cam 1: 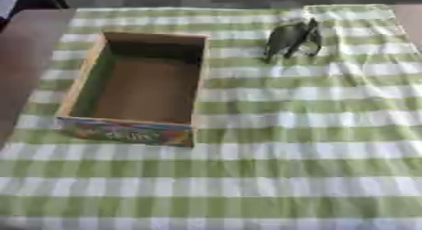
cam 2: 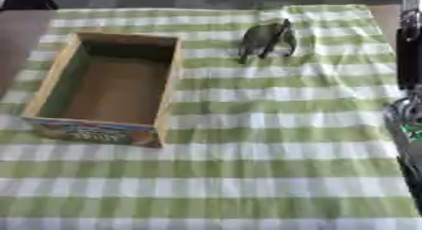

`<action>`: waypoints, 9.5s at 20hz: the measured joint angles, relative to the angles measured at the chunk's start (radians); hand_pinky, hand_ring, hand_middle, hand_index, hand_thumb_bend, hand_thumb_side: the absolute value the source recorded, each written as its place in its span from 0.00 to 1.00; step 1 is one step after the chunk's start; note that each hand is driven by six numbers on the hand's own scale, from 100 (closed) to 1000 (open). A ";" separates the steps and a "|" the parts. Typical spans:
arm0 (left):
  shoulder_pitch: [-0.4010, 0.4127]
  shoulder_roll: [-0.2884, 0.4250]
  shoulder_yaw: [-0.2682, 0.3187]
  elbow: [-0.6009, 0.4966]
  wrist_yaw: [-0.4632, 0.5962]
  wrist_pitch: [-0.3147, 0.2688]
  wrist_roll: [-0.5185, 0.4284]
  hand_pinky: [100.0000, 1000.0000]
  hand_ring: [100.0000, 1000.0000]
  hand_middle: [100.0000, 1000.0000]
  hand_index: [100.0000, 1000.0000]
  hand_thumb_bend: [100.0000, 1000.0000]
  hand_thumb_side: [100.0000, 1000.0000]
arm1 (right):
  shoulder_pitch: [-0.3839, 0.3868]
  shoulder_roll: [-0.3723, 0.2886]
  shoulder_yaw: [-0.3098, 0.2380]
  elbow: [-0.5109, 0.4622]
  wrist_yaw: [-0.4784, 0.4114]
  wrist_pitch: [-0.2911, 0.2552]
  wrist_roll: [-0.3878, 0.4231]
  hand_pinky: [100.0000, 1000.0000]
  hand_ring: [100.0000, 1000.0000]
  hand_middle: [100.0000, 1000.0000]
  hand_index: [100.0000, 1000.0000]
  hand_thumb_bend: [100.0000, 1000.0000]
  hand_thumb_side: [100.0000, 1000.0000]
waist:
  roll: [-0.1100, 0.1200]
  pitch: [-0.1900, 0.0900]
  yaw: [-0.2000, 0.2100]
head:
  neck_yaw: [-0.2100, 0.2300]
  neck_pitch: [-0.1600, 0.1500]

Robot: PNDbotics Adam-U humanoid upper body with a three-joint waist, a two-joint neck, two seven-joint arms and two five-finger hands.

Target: Pick up objects on the table and place them in the box.

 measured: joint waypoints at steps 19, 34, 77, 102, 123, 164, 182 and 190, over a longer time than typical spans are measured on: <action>0.010 0.000 -0.012 0.000 0.000 0.008 -0.015 0.25 0.31 0.65 0.51 0.00 0.74 | -0.372 -0.319 0.188 0.001 0.214 0.159 0.224 0.93 0.93 0.88 0.97 0.03 1.00 | -0.004 -0.001 0.027 | -0.039 0.002; 0.011 0.000 -0.022 0.000 0.001 0.009 -0.032 0.25 0.31 0.65 0.50 0.00 0.73 | -0.629 -0.316 0.415 0.263 0.424 0.040 0.435 0.99 0.99 0.92 1.00 0.19 0.88 | -0.011 0.006 0.047 | -0.046 -0.009; 0.011 -0.001 -0.025 0.000 0.000 0.018 -0.046 0.25 0.31 0.66 0.49 0.00 0.73 | -0.766 -0.143 0.288 0.817 0.690 -0.184 1.253 1.00 1.00 1.00 1.00 0.49 0.46 | -0.013 0.031 0.058 | -0.060 -0.035; 0.010 -0.010 -0.025 0.000 0.000 0.019 -0.056 0.25 0.31 0.66 0.48 0.00 0.73 | -0.767 -0.092 0.257 0.995 0.905 -0.165 1.087 0.98 1.00 0.99 1.00 0.38 0.49 | -0.014 0.057 0.079 | -0.078 -0.065; 0.008 -0.018 -0.025 0.000 0.000 0.017 -0.067 0.25 0.31 0.66 0.48 0.00 0.74 | -0.785 -0.064 0.224 1.080 1.023 -0.125 0.989 0.94 0.97 0.91 1.00 0.00 0.30 | -0.018 0.079 0.099 | -0.095 -0.079; 0.008 -0.018 -0.025 0.000 -0.003 0.030 -0.073 0.26 0.31 0.66 0.48 0.00 0.74 | -0.807 -0.078 0.240 0.898 0.925 -0.139 0.941 0.89 0.85 0.58 0.68 0.00 0.31 | -0.023 0.047 0.074 | -0.087 -0.069; -0.001 -0.008 -0.036 0.000 0.007 0.045 -0.077 0.26 0.32 0.66 0.49 0.00 0.73 | -0.919 0.017 0.352 0.707 0.785 -0.177 1.114 0.89 0.85 0.58 0.68 0.00 0.34 | -0.040 0.010 0.089 | -0.099 -0.050; -0.005 -0.008 -0.037 0.000 0.011 0.045 -0.078 0.26 0.32 0.66 0.49 0.00 0.73 | -0.933 0.128 0.387 0.688 0.760 -0.173 1.141 0.88 0.84 0.58 0.68 0.00 0.34 | -0.040 0.010 0.098 | -0.113 -0.042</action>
